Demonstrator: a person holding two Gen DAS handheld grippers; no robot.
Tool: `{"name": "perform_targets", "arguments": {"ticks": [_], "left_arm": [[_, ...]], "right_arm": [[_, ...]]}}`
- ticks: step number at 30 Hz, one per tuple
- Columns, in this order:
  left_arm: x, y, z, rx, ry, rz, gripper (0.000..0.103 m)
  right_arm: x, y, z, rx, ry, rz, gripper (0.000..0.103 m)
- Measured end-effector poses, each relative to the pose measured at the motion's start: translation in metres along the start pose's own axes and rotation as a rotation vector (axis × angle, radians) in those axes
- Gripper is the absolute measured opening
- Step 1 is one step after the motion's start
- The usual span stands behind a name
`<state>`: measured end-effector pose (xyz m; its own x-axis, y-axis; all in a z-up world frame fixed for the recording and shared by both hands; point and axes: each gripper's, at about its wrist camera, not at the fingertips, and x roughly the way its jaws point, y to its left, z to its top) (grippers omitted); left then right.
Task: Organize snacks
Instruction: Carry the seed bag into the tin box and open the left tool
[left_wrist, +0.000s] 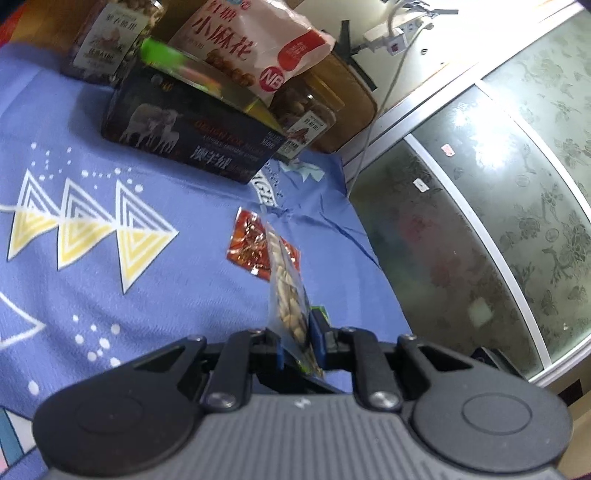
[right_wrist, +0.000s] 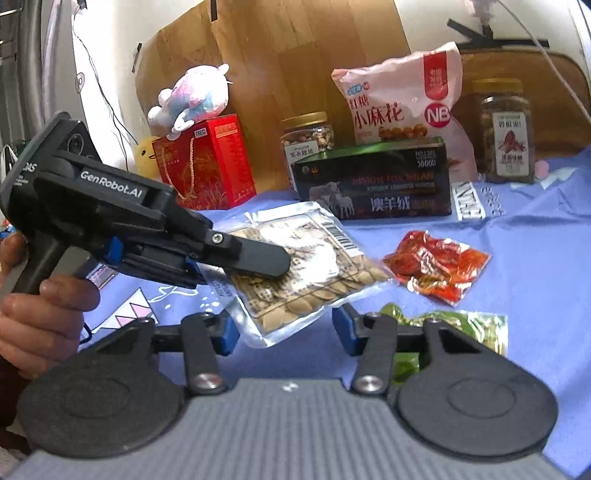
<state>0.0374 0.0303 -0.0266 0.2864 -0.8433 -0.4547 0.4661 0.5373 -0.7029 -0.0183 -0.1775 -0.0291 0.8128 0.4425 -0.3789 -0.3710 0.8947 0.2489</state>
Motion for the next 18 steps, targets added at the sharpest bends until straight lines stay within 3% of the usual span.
{"name": "perform_targets", "arguments": {"ticks": [7,18], "left_arm": [[-0.009,-0.003,0.014,0.043,-0.044,-0.020,0.014],[-0.006,0.011,0.031,0.054,-0.073,-0.020,0.015]], "right_arm": [[0.005,0.002,0.015,-0.037,-0.044,-0.025,0.054],[0.027,-0.003,0.027,-0.042,-0.040,-0.048,0.054]]}}
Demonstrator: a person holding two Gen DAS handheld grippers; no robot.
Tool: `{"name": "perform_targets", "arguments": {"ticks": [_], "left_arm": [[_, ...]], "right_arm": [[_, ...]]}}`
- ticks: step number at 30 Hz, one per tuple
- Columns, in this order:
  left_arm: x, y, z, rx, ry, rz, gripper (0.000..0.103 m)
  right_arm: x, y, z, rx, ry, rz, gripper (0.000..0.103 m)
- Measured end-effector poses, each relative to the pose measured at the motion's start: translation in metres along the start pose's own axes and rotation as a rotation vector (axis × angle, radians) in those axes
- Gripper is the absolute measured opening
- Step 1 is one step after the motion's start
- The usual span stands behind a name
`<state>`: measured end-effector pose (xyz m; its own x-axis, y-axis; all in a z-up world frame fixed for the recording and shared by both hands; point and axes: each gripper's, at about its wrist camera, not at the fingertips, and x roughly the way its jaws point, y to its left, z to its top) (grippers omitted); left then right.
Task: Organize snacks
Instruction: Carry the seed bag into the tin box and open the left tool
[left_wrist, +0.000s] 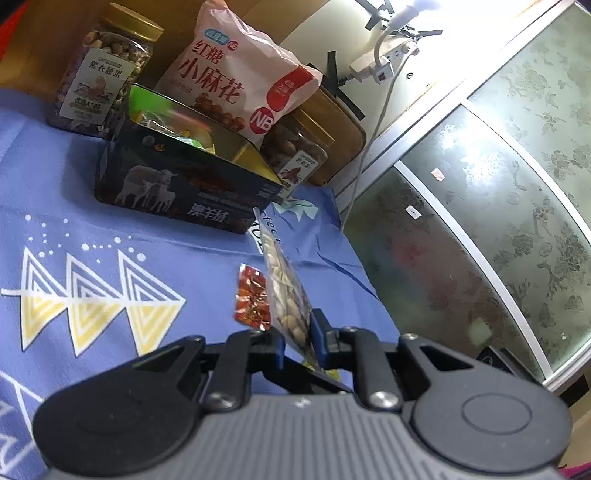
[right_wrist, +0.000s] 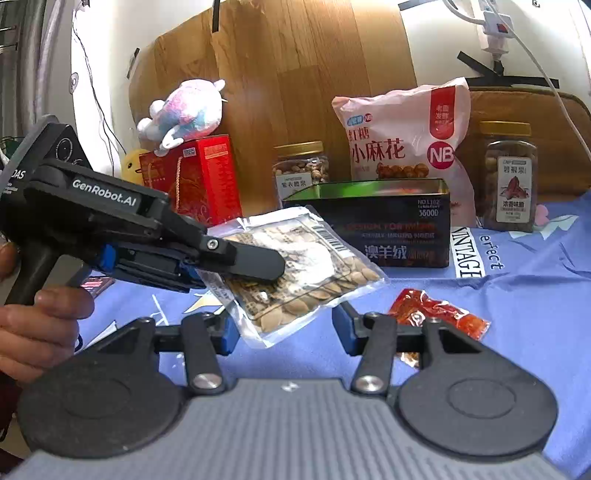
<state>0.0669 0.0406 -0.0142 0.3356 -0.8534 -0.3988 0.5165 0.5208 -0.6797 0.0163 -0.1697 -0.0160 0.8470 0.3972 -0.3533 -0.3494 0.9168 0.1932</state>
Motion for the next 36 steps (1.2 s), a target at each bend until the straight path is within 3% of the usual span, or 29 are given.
{"name": "perform_targets", "arguments": {"ticks": [12,22,25,26,28,31,36], "left_arm": [[0.005,0.004,0.029,0.031,-0.034,-0.009,0.015],[0.029,0.000,0.086,0.080,-0.083,0.024,0.016],[0.049,0.005,0.112,0.086,-0.110,0.070,0.022],[0.058,0.008,0.122,0.095,-0.123,0.111,0.032],[0.083,0.016,0.138,0.118,-0.121,0.221,0.040],[0.112,0.031,0.146,0.095,-0.075,0.349,0.040],[0.104,0.024,0.131,0.138,-0.113,0.356,0.041]], "right_arm": [[0.017,-0.005,0.019,-0.025,-0.048,-0.024,0.054],[0.056,-0.032,0.061,-0.041,-0.088,-0.036,0.054],[0.080,-0.046,0.078,-0.042,-0.093,-0.058,0.054],[0.089,-0.051,0.083,-0.043,-0.096,-0.076,0.054],[0.106,-0.064,0.089,-0.062,-0.086,-0.151,0.055],[0.107,-0.073,0.084,-0.042,-0.087,-0.178,0.055],[0.076,-0.077,0.065,-0.025,-0.120,-0.170,0.055]]}}
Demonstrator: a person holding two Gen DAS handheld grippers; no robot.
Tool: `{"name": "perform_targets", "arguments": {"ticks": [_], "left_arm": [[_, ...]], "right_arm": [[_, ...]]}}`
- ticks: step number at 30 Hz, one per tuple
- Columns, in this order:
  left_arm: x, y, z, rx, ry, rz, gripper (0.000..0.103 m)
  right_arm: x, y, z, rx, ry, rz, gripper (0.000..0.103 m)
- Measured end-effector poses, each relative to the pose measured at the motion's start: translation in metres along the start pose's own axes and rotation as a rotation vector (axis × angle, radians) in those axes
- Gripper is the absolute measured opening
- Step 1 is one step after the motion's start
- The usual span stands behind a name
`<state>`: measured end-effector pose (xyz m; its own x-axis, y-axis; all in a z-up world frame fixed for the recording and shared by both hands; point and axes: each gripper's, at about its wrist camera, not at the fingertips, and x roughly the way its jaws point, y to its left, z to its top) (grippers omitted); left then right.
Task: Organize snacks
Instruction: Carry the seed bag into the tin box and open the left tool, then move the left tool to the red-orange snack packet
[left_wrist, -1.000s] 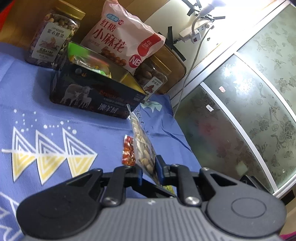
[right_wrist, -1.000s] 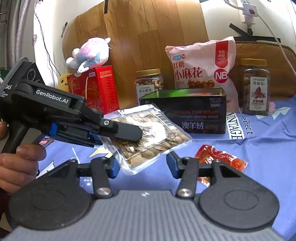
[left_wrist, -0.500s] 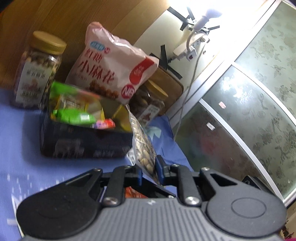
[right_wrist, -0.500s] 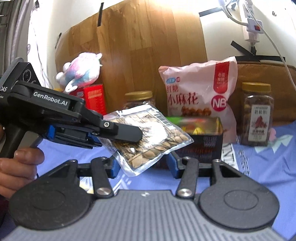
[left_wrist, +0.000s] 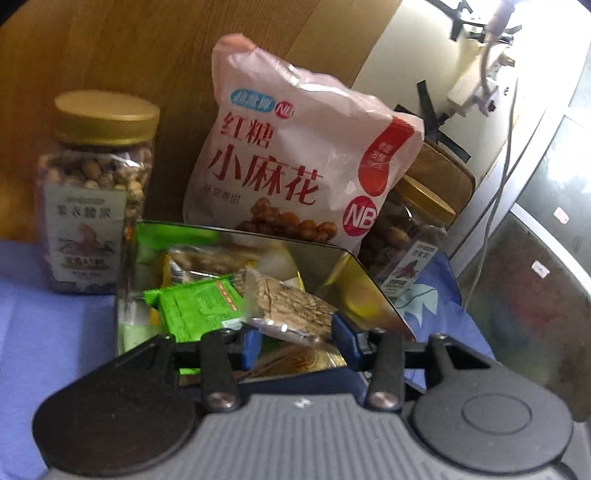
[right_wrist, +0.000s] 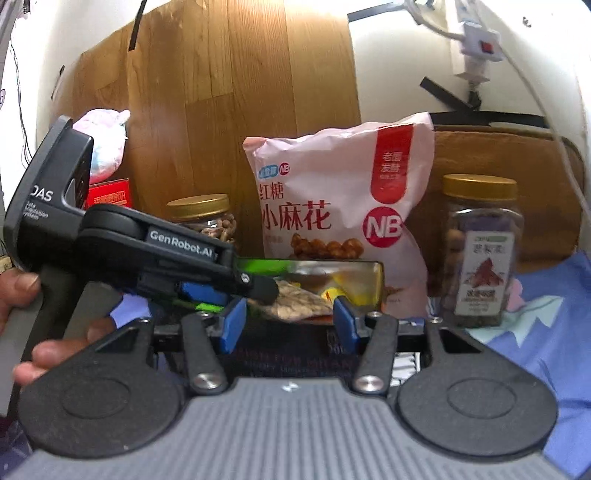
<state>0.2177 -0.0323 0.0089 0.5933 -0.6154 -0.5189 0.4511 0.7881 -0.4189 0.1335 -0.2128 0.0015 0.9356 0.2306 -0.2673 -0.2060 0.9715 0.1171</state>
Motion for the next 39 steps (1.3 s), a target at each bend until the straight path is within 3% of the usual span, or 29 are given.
{"name": "perform_targets", "arguments": {"ticks": [8,12,15,18,20,24,28,30,35,39], "left_arm": [[-0.058,-0.007,-0.023,-0.005,-0.046,-0.019,0.042],[-0.072,-0.016,-0.050,0.000,-0.020,-0.076,0.042],[-0.062,-0.019,-0.073,-0.008,0.061,-0.094,0.042],[-0.042,-0.019,-0.092,-0.034,0.162,-0.092,0.042],[-0.032,-0.019,-0.102,-0.047,0.206,-0.095,0.042],[-0.038,-0.026,-0.112,0.006,0.161,-0.066,0.041],[-0.050,-0.027,-0.125,0.029,0.118,-0.062,0.042],[-0.054,-0.028,-0.128,0.024,0.117,-0.064,0.041],[-0.066,-0.023,-0.136,-0.013,0.112,-0.101,0.038],[-0.068,-0.019,-0.137,-0.031,0.102,-0.096,0.037]], "right_arm": [[-0.059,-0.042,-0.026,0.214,0.033,-0.068,0.056],[-0.076,-0.069,-0.051,0.362,0.119,-0.101,0.056],[-0.069,-0.073,-0.065,0.437,0.212,-0.066,0.057],[-0.063,-0.051,-0.066,0.360,0.230,-0.042,0.057],[-0.058,-0.043,-0.068,0.414,0.241,0.034,0.058],[-0.055,-0.036,-0.071,0.488,0.251,0.122,0.057],[-0.053,-0.045,-0.078,0.580,0.244,0.147,0.040],[-0.054,-0.046,-0.078,0.592,0.239,0.156,0.038],[-0.059,-0.032,-0.077,0.532,0.264,0.219,0.036],[-0.059,-0.021,-0.075,0.463,0.260,0.208,0.037]]}}
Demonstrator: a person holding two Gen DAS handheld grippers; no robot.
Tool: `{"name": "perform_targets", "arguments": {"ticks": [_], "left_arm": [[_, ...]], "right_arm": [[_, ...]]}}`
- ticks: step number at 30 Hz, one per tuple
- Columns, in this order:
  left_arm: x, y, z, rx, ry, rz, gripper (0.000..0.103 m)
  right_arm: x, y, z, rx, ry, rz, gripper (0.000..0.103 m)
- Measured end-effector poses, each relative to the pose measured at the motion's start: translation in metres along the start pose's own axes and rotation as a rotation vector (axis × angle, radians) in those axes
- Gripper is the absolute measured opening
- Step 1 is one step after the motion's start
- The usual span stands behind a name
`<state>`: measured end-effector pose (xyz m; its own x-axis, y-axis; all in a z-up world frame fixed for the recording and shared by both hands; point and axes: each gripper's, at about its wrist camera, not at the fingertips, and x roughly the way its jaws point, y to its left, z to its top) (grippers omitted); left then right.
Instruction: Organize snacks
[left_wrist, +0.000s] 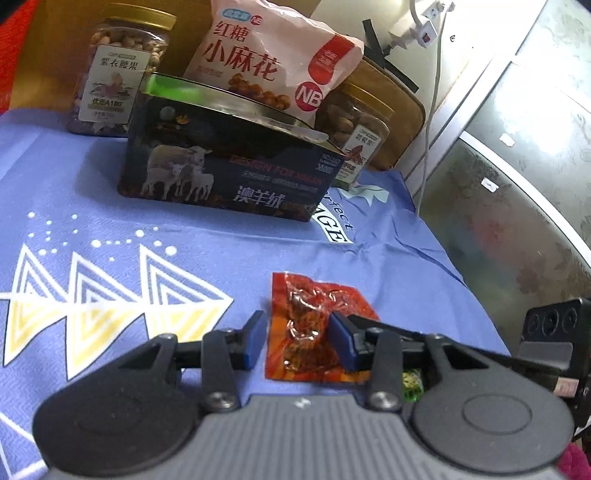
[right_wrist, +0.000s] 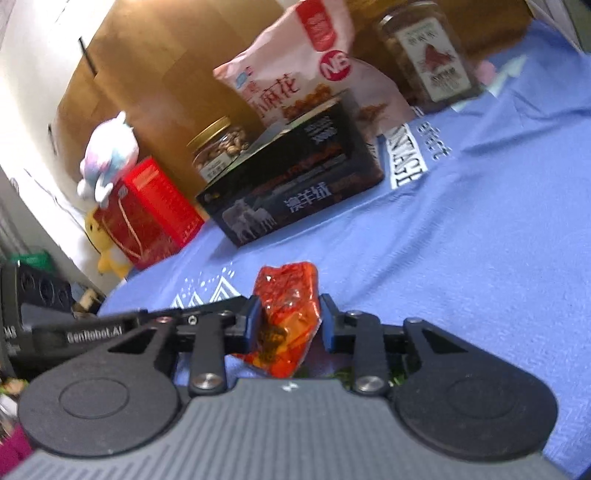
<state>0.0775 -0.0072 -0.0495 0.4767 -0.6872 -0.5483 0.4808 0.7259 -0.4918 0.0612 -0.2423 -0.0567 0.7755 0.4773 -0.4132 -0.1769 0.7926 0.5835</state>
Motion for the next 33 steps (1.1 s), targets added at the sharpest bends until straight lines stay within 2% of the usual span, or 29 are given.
{"name": "perform_targets", "arguments": {"ticks": [4,10,11,14,33], "left_arm": [[0.002,-0.001,0.000,0.011,-0.003,0.006,0.038],[0.002,-0.003,0.001,0.029,0.000,0.028,0.031],[0.002,-0.002,0.002,0.023,0.003,0.036,0.023],[0.002,0.007,0.004,-0.011,0.018,0.043,0.012],[0.001,0.010,0.006,-0.026,0.031,0.040,0.011]], "right_arm": [[0.000,-0.003,0.000,0.004,-0.006,0.007,0.038],[0.000,0.004,-0.002,-0.047,-0.016,-0.013,0.040],[0.000,0.003,-0.002,-0.042,-0.015,-0.008,0.040],[0.000,-0.002,0.000,-0.016,-0.011,0.015,0.042],[-0.001,0.001,-0.001,-0.041,-0.001,0.041,0.052]]}}
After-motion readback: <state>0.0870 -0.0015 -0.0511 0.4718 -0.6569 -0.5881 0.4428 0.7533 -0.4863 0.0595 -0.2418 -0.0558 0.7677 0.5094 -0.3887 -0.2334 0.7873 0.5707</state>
